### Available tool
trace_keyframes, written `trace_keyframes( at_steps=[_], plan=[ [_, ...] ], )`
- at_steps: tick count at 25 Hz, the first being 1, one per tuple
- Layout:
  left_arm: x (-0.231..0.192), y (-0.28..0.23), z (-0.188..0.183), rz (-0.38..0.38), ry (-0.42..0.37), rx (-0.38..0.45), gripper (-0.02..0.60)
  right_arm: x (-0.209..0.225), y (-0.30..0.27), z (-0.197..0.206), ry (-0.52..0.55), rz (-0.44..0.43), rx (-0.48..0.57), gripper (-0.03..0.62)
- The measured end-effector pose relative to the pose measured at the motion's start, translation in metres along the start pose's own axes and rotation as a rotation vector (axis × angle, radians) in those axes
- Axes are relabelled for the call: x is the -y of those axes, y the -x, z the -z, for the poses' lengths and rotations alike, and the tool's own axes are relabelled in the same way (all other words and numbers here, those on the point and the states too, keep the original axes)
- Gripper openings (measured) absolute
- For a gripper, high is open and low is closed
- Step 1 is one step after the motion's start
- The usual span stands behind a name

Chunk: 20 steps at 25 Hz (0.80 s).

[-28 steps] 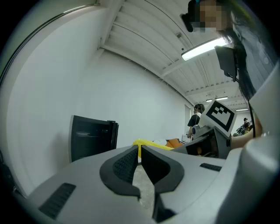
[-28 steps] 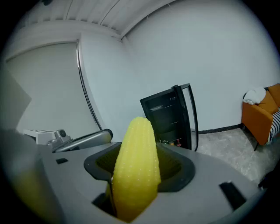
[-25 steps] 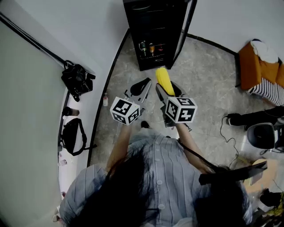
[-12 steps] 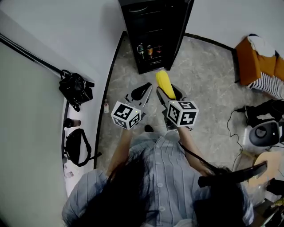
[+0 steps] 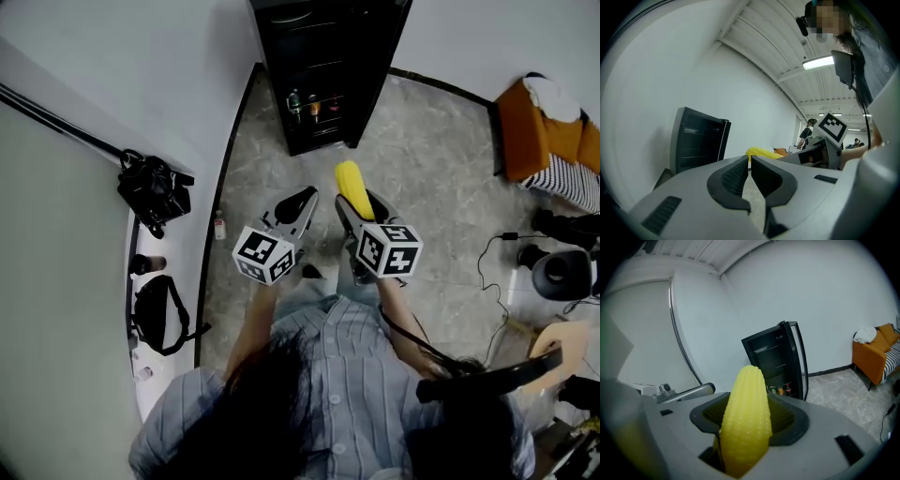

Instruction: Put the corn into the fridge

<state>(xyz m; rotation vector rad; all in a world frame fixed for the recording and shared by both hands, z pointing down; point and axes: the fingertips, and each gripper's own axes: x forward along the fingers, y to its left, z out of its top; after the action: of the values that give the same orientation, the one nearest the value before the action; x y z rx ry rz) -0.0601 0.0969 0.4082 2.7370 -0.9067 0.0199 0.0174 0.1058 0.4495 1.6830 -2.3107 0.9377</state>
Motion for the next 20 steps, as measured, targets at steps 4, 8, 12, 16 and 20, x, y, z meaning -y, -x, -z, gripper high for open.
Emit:
trace_keyframes(
  at_steps=[4, 8, 12, 16, 20],
  plan=[
    [-0.006, -0.010, 0.010, -0.014, 0.014, -0.029, 0.011, 0.014, -0.014, 0.003, -0.019, -0.003, -0.030, 0.258],
    [-0.019, -0.027, 0.013, -0.015, 0.007, -0.047, 0.011, 0.031, -0.039, -0.003, -0.029, -0.001, -0.045, 0.258],
    [-0.041, -0.054, 0.013, -0.017, 0.005, -0.056, 0.011, 0.047, -0.071, -0.013, -0.033, -0.009, -0.074, 0.258],
    [-0.065, -0.090, 0.007, -0.026, 0.013, -0.056, 0.011, 0.070, -0.098, -0.030, -0.029, -0.015, -0.101, 0.258],
    [-0.092, -0.127, -0.001, -0.034, 0.019, -0.043, 0.011, 0.095, -0.127, -0.051, -0.021, -0.020, -0.123, 0.258]
  ],
)
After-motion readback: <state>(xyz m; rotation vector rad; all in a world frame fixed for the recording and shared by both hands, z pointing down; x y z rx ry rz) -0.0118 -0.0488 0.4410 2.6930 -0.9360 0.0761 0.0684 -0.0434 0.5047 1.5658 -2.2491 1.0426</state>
